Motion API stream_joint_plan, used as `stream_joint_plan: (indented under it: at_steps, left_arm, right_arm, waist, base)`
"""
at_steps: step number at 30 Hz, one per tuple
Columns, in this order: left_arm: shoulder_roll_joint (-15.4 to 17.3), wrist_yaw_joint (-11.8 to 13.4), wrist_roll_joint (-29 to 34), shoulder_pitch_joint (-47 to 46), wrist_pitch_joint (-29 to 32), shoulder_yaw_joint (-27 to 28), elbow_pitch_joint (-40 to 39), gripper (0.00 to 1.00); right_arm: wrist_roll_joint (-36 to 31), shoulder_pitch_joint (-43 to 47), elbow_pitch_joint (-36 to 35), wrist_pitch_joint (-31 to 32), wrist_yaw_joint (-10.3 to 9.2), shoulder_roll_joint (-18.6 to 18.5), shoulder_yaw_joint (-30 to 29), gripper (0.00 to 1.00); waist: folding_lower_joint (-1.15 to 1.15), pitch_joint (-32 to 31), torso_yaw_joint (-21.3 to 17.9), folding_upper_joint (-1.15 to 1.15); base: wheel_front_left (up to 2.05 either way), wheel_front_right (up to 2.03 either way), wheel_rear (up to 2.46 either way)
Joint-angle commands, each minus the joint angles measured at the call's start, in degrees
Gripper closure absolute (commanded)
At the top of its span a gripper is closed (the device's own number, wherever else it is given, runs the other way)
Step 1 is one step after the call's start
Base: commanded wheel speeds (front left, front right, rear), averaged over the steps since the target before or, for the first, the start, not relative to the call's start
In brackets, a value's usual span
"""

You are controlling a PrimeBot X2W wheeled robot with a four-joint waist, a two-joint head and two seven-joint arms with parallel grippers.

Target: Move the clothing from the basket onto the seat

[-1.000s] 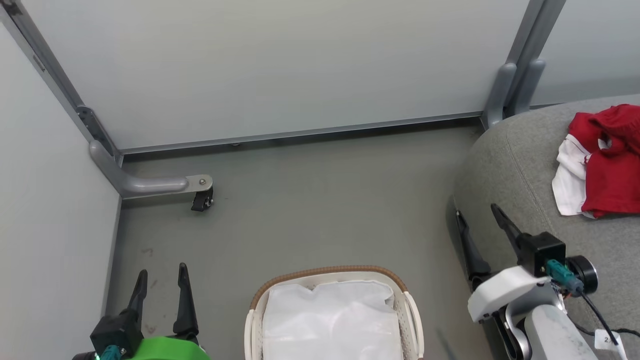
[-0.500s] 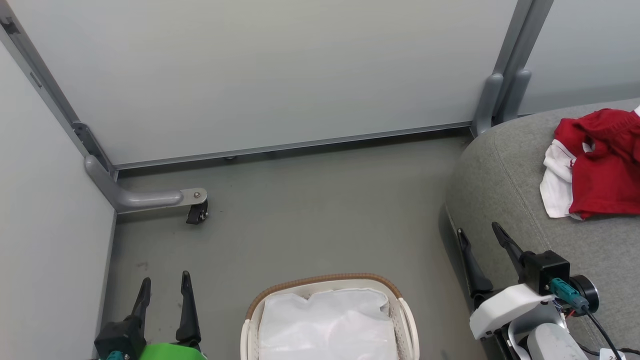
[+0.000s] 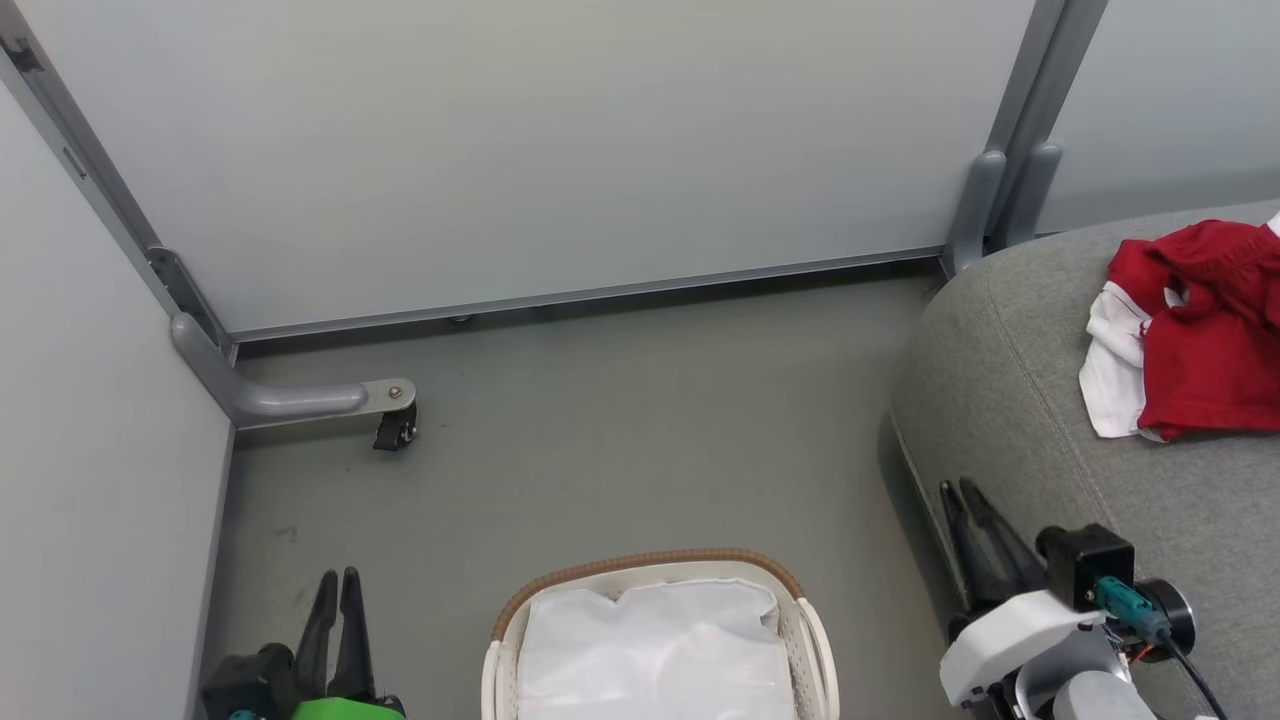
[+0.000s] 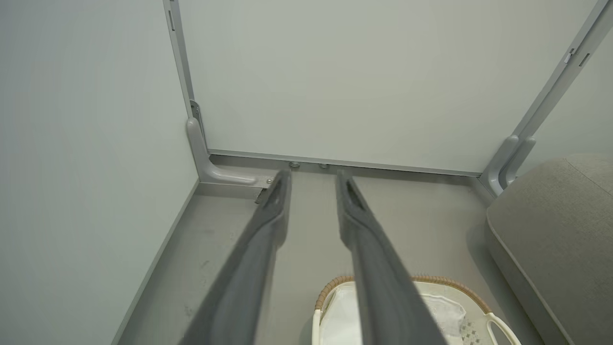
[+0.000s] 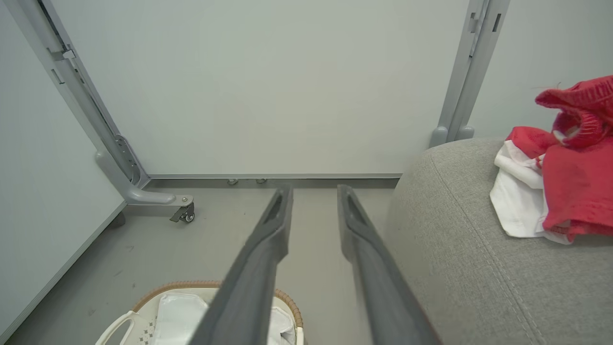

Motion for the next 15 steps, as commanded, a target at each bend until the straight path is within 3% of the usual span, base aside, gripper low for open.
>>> stream_joint_plan:
  at_steps: [1,15]
  left_arm:
    - [-0.03,-0.02,-0.25,-0.03,0.11,0.02,0.40,1.00]
    - [-0.03,-0.87,-13.79,-1.86,3.99,1.87,0.09,1.00]
  right_arm:
    - [0.30,0.24,0.38,0.13,0.00,0.06,-0.07,1.00]
    - [15.19,0.40,-0.70,3.99,-0.01,0.00,-1.75,1.00]
  waist:
    - [0.00,0.00,0.00,0.00]
    - [0.00,0.04,-0.19,0.00]
  base:
    - [0.00,0.00,0.00]
    - [0.00,0.00,0.00]
